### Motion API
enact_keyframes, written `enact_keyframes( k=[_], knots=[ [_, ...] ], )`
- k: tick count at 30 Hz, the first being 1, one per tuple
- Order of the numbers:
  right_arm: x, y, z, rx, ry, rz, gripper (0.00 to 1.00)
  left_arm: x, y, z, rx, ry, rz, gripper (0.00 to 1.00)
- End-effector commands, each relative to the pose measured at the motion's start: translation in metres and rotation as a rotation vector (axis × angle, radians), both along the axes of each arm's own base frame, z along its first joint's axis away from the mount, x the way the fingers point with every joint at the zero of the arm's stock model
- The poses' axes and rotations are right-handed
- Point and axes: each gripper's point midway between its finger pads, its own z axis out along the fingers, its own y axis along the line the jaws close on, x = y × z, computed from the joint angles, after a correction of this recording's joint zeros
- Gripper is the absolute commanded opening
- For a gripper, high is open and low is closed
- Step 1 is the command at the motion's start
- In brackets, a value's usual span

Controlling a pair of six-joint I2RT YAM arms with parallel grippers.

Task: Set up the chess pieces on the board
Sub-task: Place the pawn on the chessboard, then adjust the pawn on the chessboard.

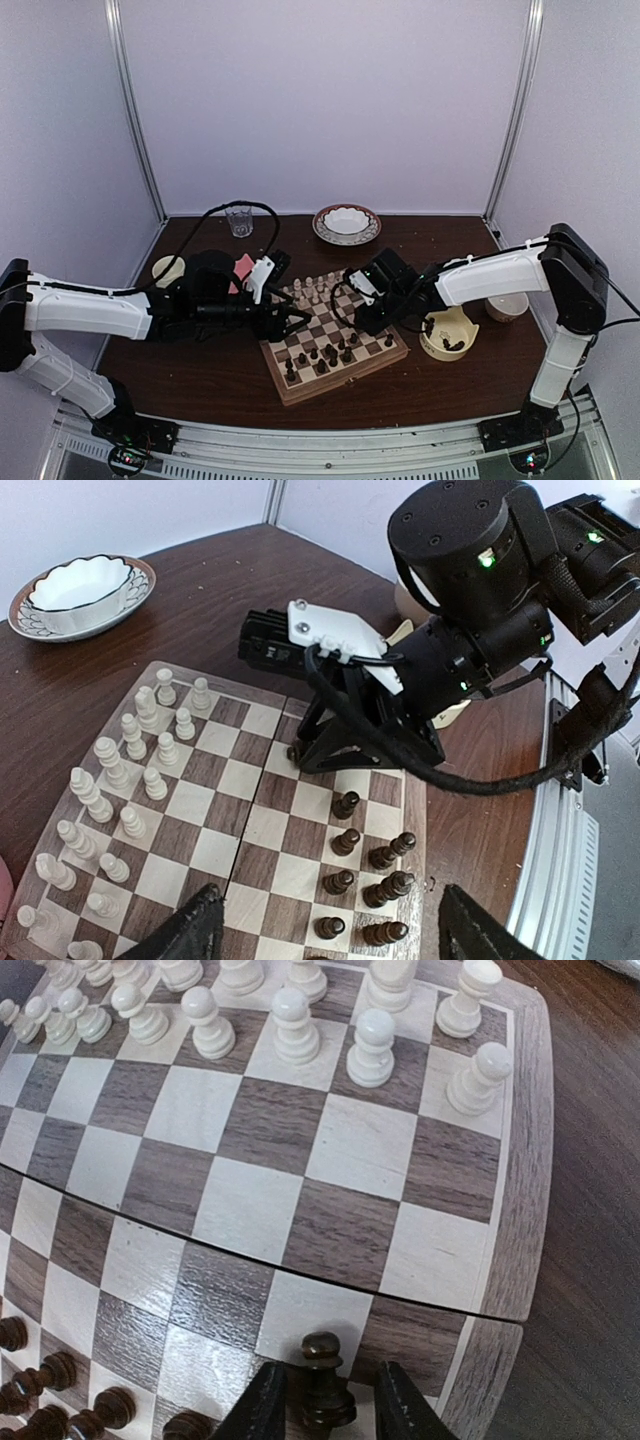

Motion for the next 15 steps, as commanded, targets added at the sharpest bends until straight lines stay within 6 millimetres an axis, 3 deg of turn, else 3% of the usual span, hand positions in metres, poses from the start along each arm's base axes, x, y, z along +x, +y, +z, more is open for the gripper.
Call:
enact_keyframes(
  k=[1,15],
  knots=[
    [0.0044,-0.0012,0.0061,-0.023,-0.028,-0.013,0.37,0.0011,0.0003,0.0147,-0.050,-0.026,0.004,0.74],
    [-0.0025,-0.0012,0.0120,-0.017,-0.036,0.009,0.21,0.0013,0.0010,0.0161,-0.046,-0.032,0.003,0.74]
  ],
)
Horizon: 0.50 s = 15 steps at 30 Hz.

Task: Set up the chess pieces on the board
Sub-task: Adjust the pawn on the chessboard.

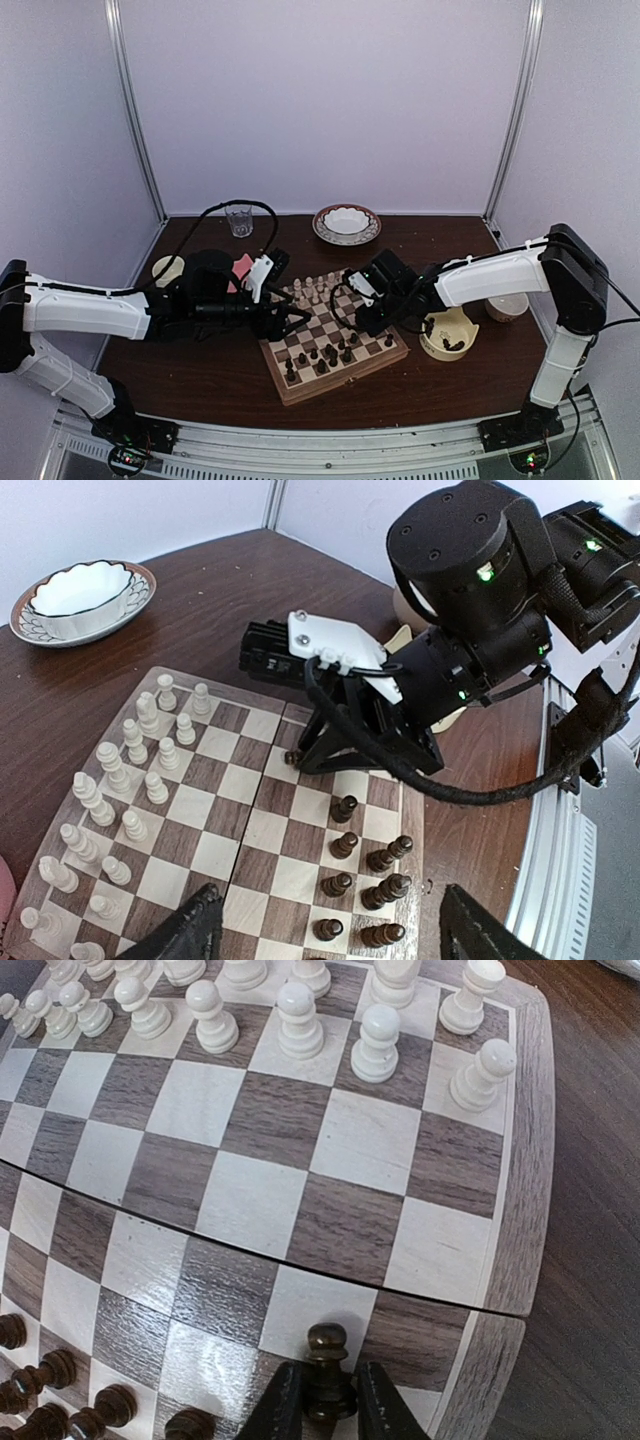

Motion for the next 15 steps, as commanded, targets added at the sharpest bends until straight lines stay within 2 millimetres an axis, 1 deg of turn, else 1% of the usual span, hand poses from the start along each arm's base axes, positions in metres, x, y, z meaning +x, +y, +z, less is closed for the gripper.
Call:
enact_keyframes(
  k=[1,4,6,7,9,12,15],
  knots=[
    [-0.0013,-0.0016,0.0135,-0.003,-0.038,0.007,0.21,0.0014,0.0002,0.0129,-0.040,-0.028,0.001,0.74],
    [-0.0023,-0.0036,0.0164,-0.005,-0.041,0.006,0.23,0.0017,0.0000,0.0131,-0.036,-0.027,0.001,0.75],
    [-0.0025,-0.0040,0.0165,-0.006,-0.040,0.004,0.34,0.0019,0.0001,0.0128,-0.036,-0.028,0.003,0.75],
    [-0.0027,-0.0042,0.0155,-0.008,-0.038,0.005,0.38,0.0021,0.0003,0.0124,-0.034,-0.029,0.003,0.75],
    [-0.0031,-0.0047,0.0138,-0.014,-0.032,0.005,0.38,0.0020,0.0000,0.0121,-0.033,-0.029,0.002,0.75],
    [-0.0033,-0.0043,0.0114,-0.022,-0.026,0.006,0.34,0.0022,0.0001,0.0107,-0.031,-0.028,0.002,0.75],
    [-0.0035,-0.0041,0.0090,-0.031,-0.019,0.008,0.32,0.0022,0.0001,0.0122,-0.033,-0.029,0.002,0.75]
  ],
)
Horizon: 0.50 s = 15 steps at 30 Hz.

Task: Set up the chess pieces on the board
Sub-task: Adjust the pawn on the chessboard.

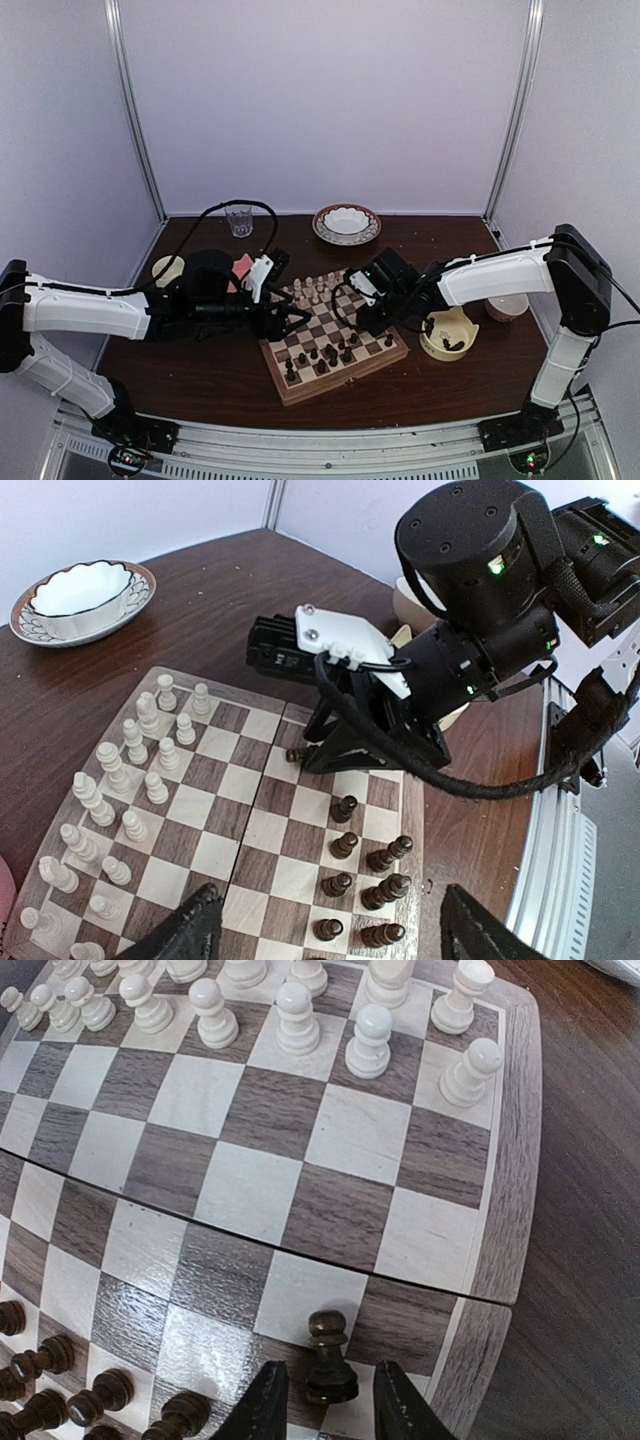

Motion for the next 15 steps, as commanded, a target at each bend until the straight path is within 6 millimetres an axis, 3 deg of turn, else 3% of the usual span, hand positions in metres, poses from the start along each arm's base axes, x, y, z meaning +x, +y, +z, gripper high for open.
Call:
enact_keyframes(
  k=[1,8,11,15],
  knots=[
    [-0.0007,-0.0017,0.0019,-0.019,-0.005,-0.004,0.30,0.0023,0.0001,0.0119,-0.032,-0.029,0.003,0.75],
    [-0.0015,-0.0018,0.0030,-0.017,-0.005,-0.005,0.20,0.0020,-0.0002,0.0114,-0.030,-0.027,0.001,0.75],
    [-0.0022,-0.0015,0.0045,-0.009,-0.007,-0.003,0.22,0.0011,-0.0021,0.0112,-0.032,-0.020,-0.010,0.75],
    [-0.0015,0.0002,0.0006,-0.016,0.000,0.003,0.31,0.0011,-0.0020,0.0106,-0.030,-0.019,-0.010,0.76]
  ],
)
